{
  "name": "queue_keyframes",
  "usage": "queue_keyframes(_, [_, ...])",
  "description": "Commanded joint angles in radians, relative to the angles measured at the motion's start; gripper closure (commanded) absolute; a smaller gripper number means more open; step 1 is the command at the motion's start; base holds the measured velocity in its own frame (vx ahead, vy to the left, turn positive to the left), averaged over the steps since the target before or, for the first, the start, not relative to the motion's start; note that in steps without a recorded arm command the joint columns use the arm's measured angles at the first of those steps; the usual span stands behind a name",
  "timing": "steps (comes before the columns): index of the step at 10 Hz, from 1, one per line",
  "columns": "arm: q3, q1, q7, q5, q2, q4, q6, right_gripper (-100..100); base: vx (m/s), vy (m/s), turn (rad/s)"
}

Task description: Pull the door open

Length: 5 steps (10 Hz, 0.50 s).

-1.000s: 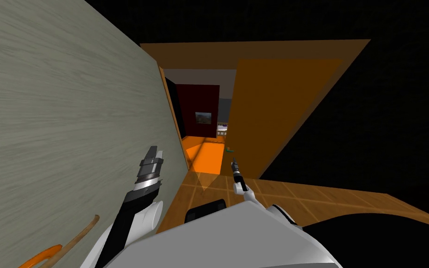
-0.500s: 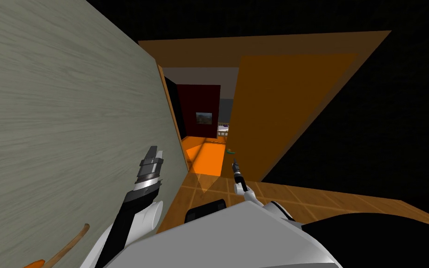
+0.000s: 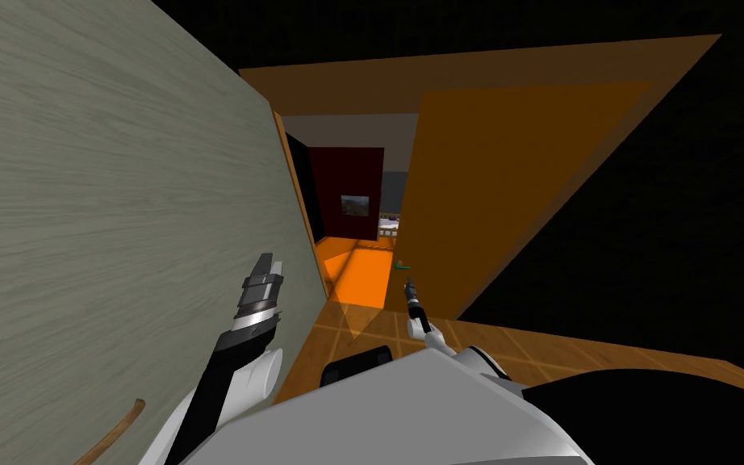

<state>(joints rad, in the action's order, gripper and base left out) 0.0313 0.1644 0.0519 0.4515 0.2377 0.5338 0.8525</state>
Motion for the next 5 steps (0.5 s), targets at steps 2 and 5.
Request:
queue_keyframes(2, [-0.009, -0.026, -0.037, 0.007, 0.035, -0.004, 0.012, -100, 0.196, 0.003, 0.117])
queue_keyframes(5, [-0.016, -0.045, -0.068, 0.013, 0.064, -0.013, 0.024, -100, 0.111, -0.003, 0.064])
